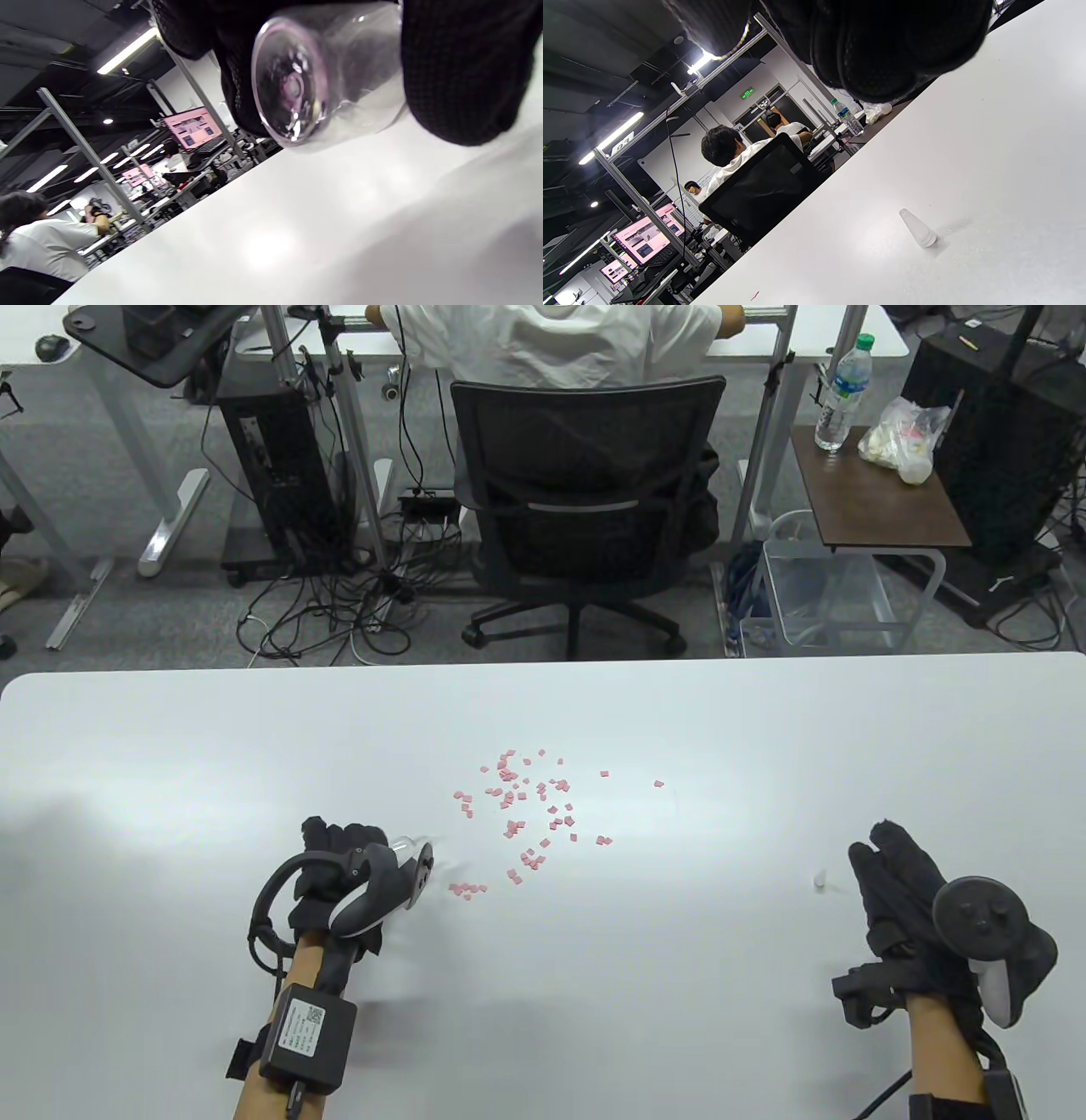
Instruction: Squeeze empty conical bottle to blow paper scraps with air puff
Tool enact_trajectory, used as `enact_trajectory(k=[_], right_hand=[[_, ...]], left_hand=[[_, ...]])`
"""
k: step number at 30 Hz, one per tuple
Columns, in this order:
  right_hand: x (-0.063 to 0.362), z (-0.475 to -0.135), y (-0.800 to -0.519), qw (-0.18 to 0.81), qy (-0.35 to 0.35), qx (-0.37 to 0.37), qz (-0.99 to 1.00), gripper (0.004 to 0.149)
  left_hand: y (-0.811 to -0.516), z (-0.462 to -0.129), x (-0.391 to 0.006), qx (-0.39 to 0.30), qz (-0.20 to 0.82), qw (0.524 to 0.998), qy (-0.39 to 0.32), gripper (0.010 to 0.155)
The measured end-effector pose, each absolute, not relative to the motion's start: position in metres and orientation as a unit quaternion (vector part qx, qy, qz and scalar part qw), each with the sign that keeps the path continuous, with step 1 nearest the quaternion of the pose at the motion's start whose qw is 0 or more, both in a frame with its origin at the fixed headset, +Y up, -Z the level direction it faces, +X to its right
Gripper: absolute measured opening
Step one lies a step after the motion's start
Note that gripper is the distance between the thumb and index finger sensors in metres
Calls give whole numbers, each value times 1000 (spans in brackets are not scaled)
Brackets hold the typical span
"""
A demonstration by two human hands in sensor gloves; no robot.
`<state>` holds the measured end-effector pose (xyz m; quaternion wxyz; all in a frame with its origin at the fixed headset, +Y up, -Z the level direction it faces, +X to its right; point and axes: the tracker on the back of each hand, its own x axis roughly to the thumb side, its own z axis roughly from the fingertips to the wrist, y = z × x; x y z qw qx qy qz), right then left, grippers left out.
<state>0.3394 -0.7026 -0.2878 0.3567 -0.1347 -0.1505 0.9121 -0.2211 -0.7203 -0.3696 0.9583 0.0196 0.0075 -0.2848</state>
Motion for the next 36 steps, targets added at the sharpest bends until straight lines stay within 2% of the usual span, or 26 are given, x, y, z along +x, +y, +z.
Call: enact_trajectory(k=[2,4,6,9,11,19,21,23,29,33,36], right_hand=[[339,-288,-703,356,-151,-134,912,62],[340,-288,-703,357,-152,-134,912,62],[340,-288,-702,358,-151,-135,911,62],[340,-288,-702,359,-151,-135,911,62],[340,-288,-702,359,-151,-135,911,62],[340,-288,-702,360,-152,-134,911,62],[339,-288,-702,359,-151,-134,911,62],[339,-288,-702,357,-151,-133,912,62],[339,-288,-702,356,-152,-132,912,62],[339,-287,-702,355,-152,-132,913,62],[339,-287,-702,357,-153,-132,912,62]], left_hand=[[-718,-372,-222,9,-286,958,19,65],[-717,-373,-224,6,-287,957,31,62],[-717,-374,-227,-20,-285,958,36,65],[-719,-370,-227,8,-279,960,23,73],[-721,-368,-227,-3,-282,959,21,74],[-720,-356,-234,20,-320,947,-30,72],[-717,-354,-237,19,-319,947,-35,68],[-717,-350,-239,50,-325,943,-48,62],[-721,-348,-233,10,-327,944,-42,71],[-721,-349,-226,30,-318,946,-50,63],[-721,-353,-223,6,-304,952,-33,69]])
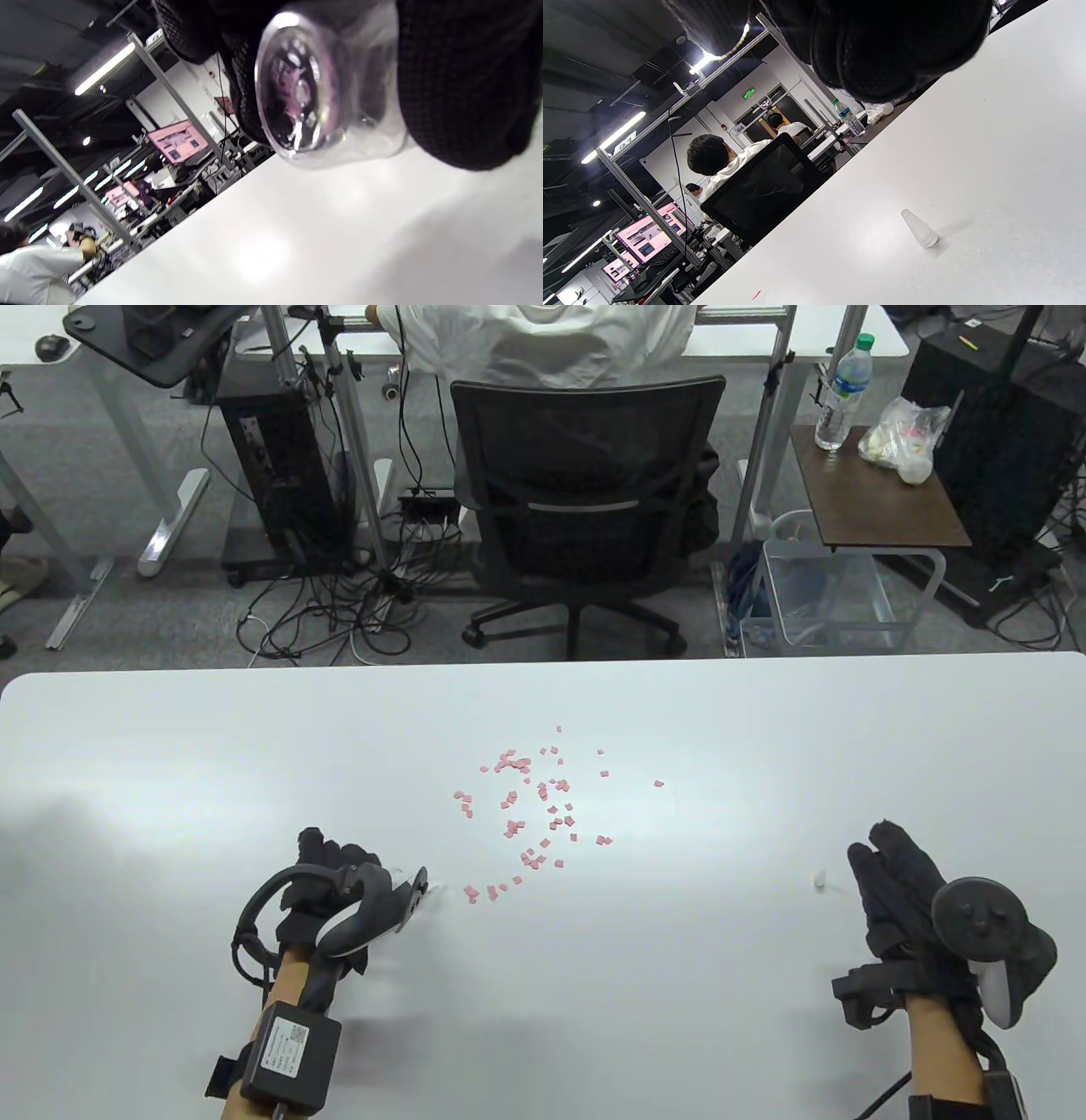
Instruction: Squeeze empty conical bottle to blow paper scraps with air puff
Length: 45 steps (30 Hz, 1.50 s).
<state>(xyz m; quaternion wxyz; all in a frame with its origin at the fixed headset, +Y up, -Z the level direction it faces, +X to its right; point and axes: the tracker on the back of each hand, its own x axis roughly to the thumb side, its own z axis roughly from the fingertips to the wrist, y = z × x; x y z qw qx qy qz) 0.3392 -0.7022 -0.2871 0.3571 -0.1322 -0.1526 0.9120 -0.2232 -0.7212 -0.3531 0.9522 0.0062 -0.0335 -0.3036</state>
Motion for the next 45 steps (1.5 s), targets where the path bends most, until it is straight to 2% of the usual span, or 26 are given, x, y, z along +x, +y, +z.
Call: enact_trajectory(k=[1,3,8,10,13,15,17,19,22,27,32,36,41,45], right_hand=[[339,-287,-702,358,-153,-132,912,62],[339,-287,-702,359,-152,-133,911,62],[340,-286,-702,362,-152,-135,910,62],[341,-286,-702,364,-152,-136,909,62],[341,-286,-702,365,-152,-137,908,62],[341,-286,-702,365,-152,-136,908,62],[341,-286,-702,364,-153,-135,909,62],[341,-286,-702,364,-153,-135,909,62],[342,-286,-702,363,-151,-136,909,62],[342,-286,-702,365,-152,-136,908,62],[342,-286,-702,366,-153,-136,908,62],[342,-286,-702,365,-152,-136,909,62],[342,-286,-702,367,-151,-137,907,62],[343,-286,-703,366,-148,-139,908,62]], left_hand=[[-721,-355,-222,-18,-302,953,-19,71],[-720,-356,-221,16,-297,955,-13,72],[-719,-359,-214,21,-286,958,-25,62],[-719,-358,-213,35,-308,950,-26,64],[-719,-359,-215,-3,-254,967,-20,73],[-717,-359,-215,25,-257,966,-32,64],[-716,-358,-214,33,-286,958,-16,64],[-716,-360,-216,7,-288,958,3,69],[-714,-361,-221,20,-283,958,35,74],[-712,-364,-224,12,-281,957,66,64],[-713,-361,-225,3,-262,964,53,74],[-712,-357,-222,13,-269,962,49,63],[-707,-344,-217,37,-248,967,30,73],[-699,-330,-211,54,-201,978,19,75]])
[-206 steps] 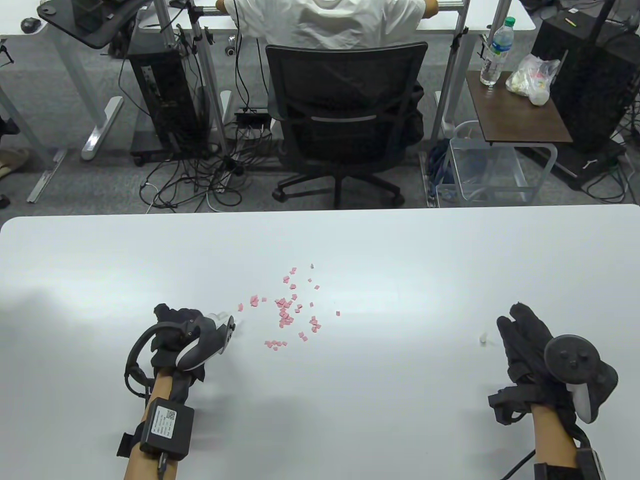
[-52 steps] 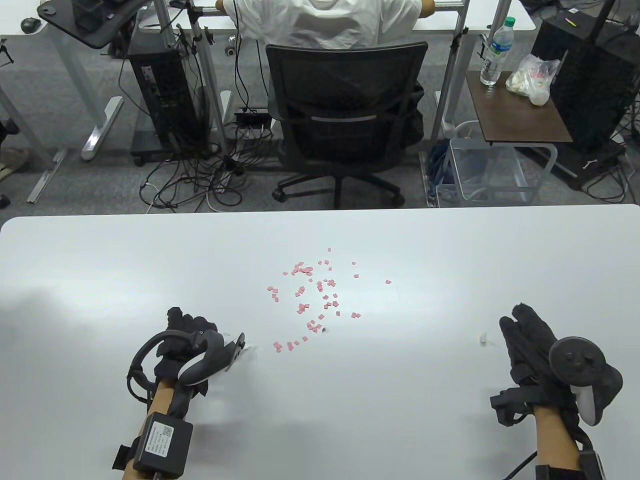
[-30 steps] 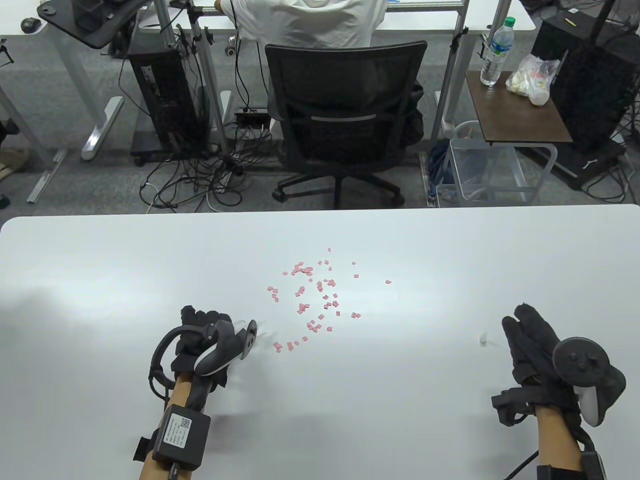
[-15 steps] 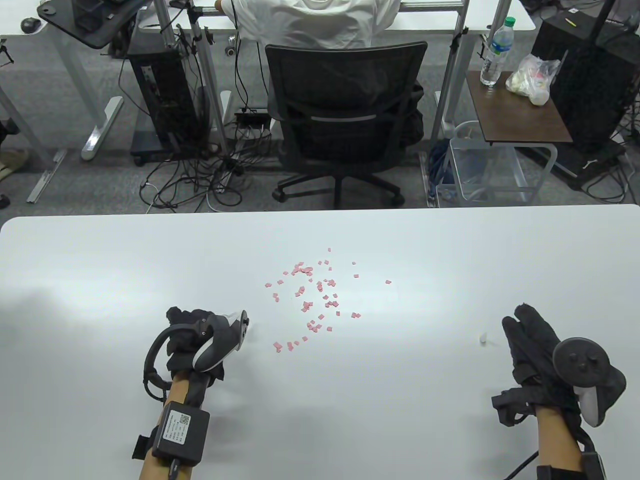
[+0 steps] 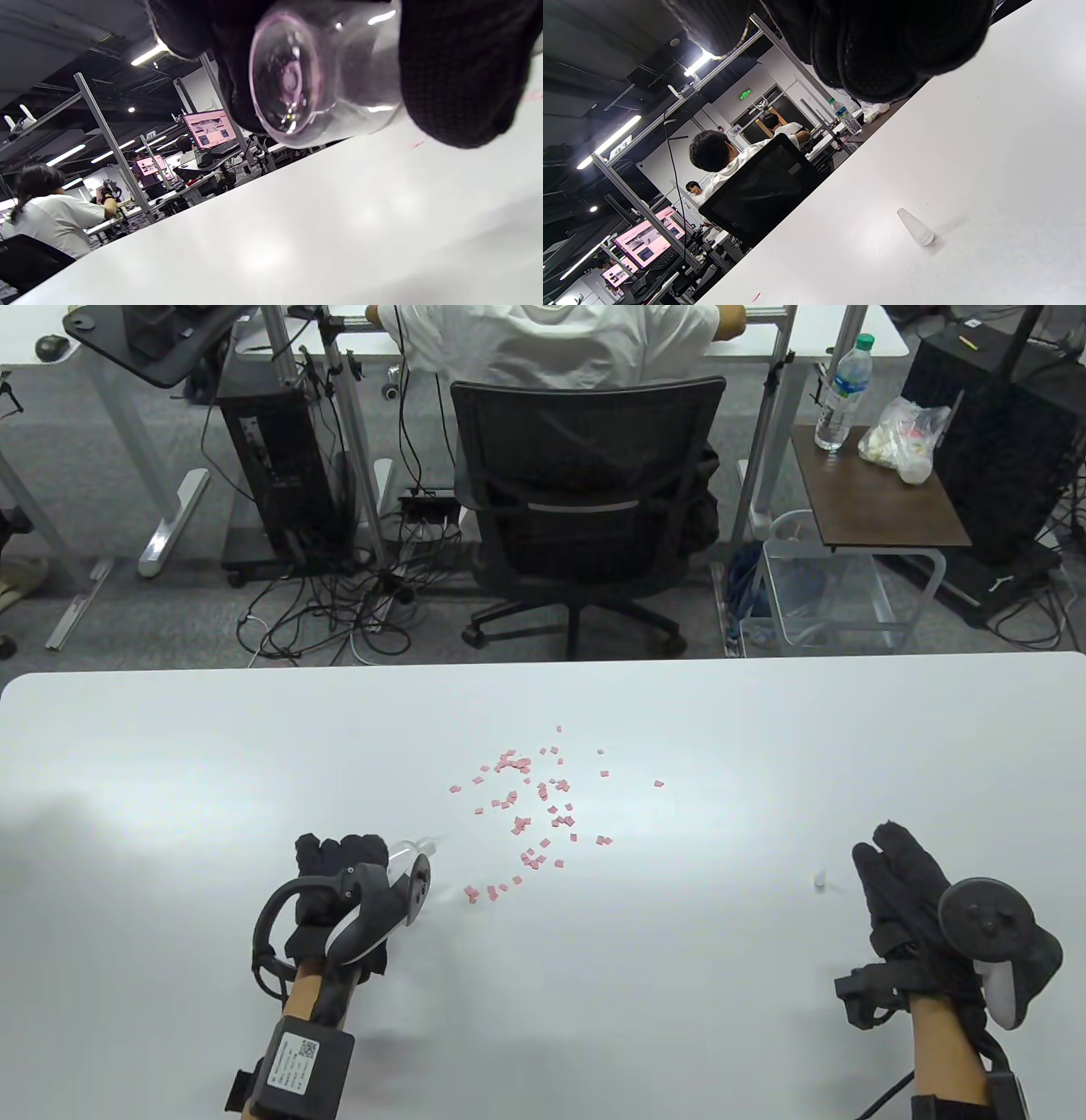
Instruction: Squeeze empty conical bottle to blow paper scraps with air puff
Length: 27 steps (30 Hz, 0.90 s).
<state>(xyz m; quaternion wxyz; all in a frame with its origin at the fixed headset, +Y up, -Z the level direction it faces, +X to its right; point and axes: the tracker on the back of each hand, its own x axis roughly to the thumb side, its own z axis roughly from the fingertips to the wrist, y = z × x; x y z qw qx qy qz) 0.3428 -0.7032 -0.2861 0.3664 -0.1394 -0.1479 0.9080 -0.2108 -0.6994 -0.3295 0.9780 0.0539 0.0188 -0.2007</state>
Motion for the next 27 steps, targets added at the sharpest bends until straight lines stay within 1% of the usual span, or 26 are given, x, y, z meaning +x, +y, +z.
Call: enact_trajectory(k=[4,9,14,16,19,21,24,27], right_hand=[[342,-286,-704,362,-147,-139,910,62],[339,-287,-706,349,-141,-135,917,62],[334,-288,-710,340,-133,-130,922,61],[333,-288,-712,335,-128,-129,925,61],[331,-289,-715,323,-123,-129,929,61],[329,-289,-717,320,-120,-131,931,61],[323,-290,-718,311,-112,-124,936,60],[316,-291,-713,288,-121,-116,943,60]], left_hand=[[-689,-313,-198,74,-152,986,5,74],[-682,-292,-175,101,-121,987,-29,74],[-690,-274,-156,131,-87,986,-62,74],[-698,-268,-154,149,-68,984,-68,74],[-705,-266,-153,131,-70,986,-79,74],[-718,-275,-148,126,-74,986,-86,74],[-719,-278,-145,113,-73,986,-93,74],[-719,-279,-147,110,-66,987,-93,74]])
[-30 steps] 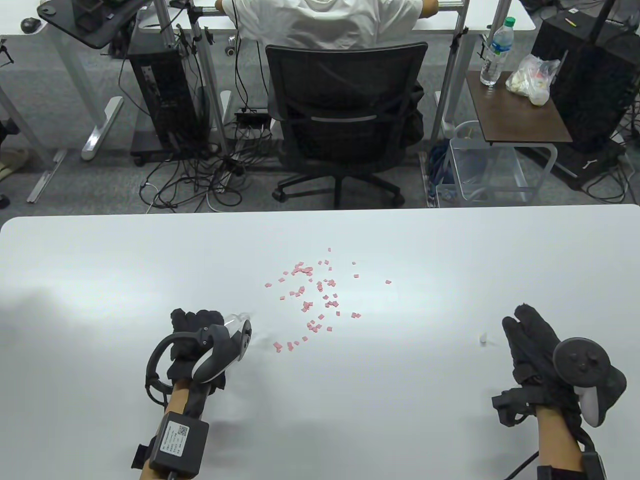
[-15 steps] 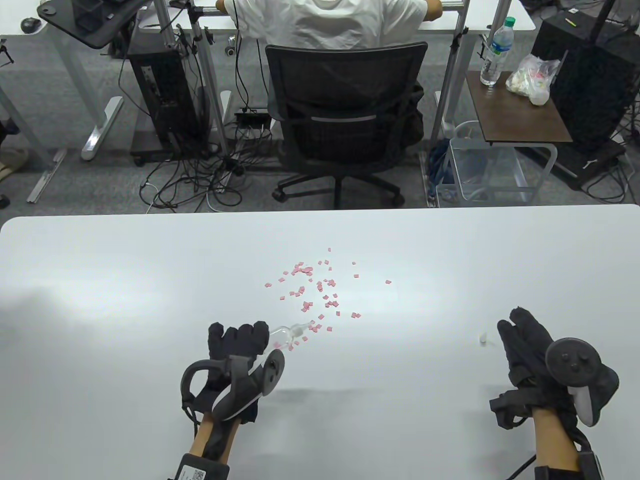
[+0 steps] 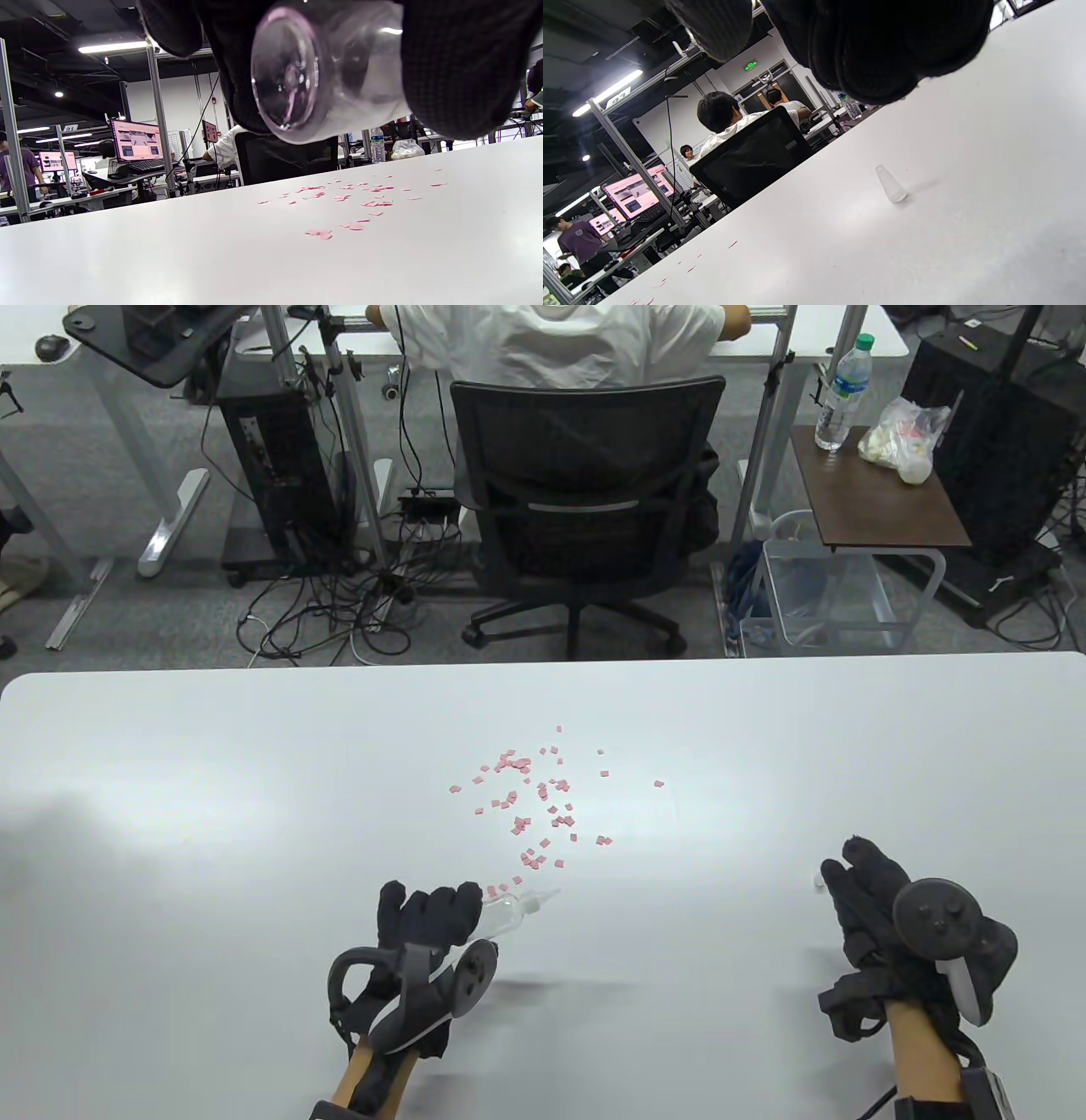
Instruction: Squeeze empty conical bottle to blow paper scraps with air puff
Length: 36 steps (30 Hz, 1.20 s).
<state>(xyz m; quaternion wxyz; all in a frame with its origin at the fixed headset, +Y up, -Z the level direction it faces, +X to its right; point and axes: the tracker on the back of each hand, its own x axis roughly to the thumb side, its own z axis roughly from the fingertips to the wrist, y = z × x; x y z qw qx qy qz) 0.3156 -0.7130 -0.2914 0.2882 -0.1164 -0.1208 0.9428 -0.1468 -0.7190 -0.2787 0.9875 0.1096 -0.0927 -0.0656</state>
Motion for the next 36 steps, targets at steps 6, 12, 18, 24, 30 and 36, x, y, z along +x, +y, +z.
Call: enact_trajectory(k=[6,12,18,24,30,36], right_hand=[[307,-307,-703,258,-118,-128,950,58],[307,-335,-703,198,-76,-173,962,59],[301,-359,-733,78,5,-200,977,54],[291,-369,-751,15,30,-199,979,47],[291,-372,-756,18,32,-202,979,40],[290,-361,-749,44,-16,-179,983,38]], left_hand=[[-715,-277,-152,112,-52,988,-92,74],[-717,-275,-146,112,-55,986,-112,74],[-713,-269,-135,126,-74,980,-137,74],[-711,-267,-135,137,-81,977,-142,75],[-710,-268,-138,135,-76,978,-138,75],[-709,-268,-141,135,-68,979,-134,74]])
